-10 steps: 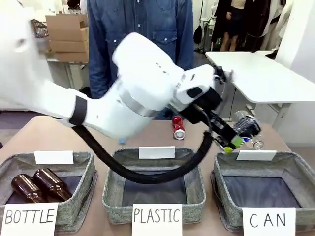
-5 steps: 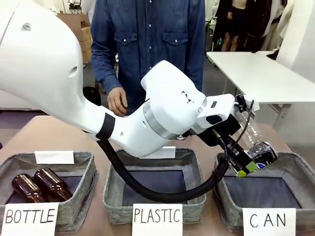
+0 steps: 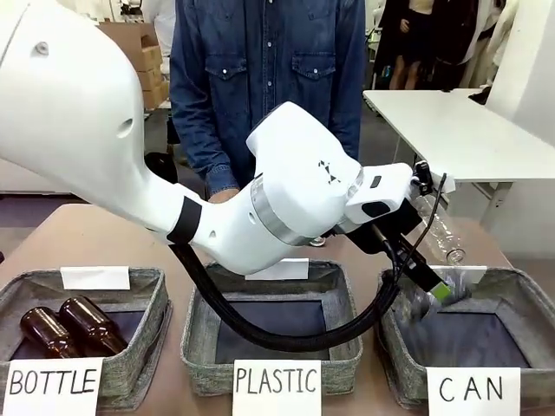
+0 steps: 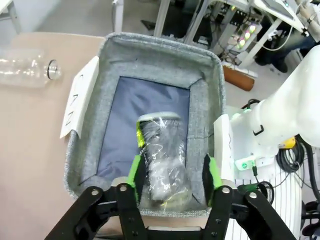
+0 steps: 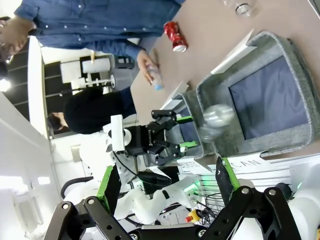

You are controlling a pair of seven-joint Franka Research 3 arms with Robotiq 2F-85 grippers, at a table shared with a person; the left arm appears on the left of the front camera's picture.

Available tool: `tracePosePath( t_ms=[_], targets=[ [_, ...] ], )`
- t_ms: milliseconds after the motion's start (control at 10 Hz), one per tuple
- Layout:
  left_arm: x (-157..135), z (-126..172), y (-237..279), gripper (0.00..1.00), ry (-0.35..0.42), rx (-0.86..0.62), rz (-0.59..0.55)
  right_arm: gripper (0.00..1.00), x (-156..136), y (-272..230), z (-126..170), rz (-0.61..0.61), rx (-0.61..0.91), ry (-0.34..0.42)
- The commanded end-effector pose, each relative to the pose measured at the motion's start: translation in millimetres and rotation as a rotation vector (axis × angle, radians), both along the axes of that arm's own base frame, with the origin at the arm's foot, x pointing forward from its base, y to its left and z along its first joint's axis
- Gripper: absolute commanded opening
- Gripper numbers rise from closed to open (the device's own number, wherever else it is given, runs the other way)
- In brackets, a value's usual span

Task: Sort the can waste into the basket.
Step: Pick up the can waste from the table and place it in the right Fabric basket.

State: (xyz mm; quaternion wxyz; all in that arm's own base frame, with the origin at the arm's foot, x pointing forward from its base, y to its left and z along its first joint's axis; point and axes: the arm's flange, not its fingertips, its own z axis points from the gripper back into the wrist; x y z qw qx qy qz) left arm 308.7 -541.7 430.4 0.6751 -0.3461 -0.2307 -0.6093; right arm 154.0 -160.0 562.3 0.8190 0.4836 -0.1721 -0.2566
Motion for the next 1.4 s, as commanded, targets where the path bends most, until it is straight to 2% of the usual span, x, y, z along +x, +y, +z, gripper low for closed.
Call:
tracePosePath(
  t_ms=[0, 300, 400, 600, 700, 800, 1000, 1300],
  targets=[
    [-2, 1, 1, 1.0, -0.02, 0.001, 0.019, 1.0, 2, -4, 0, 0.002, 0.004, -0.023],
    [3, 7, 8, 1.0, -0.013, -0.013, 0.037, 1.0, 2, -4, 0, 0.002, 0.004, -0.023],
    [6, 12, 12, 1.0, 0.005, -0.025, 0.048, 1.0, 2, -4, 0, 0.002, 0.004, -0.023],
    [11, 30, 34, 1.0, 0.087, 0.044, 0.106, 1.0, 0, 0, 0, -0.001, 0.001, 0.0],
    [12, 41, 56, 1.0, 0.108, 0.051, 0.121, 1.0, 4, 4, -1, 0.037, -0.022, 0.018],
    [14, 49, 90, 1.0, 0.182, 0.101, 0.143, 1.0, 12, 9, -1, 0.061, -0.031, 0.017],
    [26, 72, 167, 1.0, 0.279, 0.178, 0.204, 1.0, 30, 23, -2, 0.116, -0.042, 0.049],
    [26, 91, 284, 1.0, 0.465, 0.213, 0.274, 1.0, 78, 69, 1, 0.263, -0.061, 0.065]
  ],
)
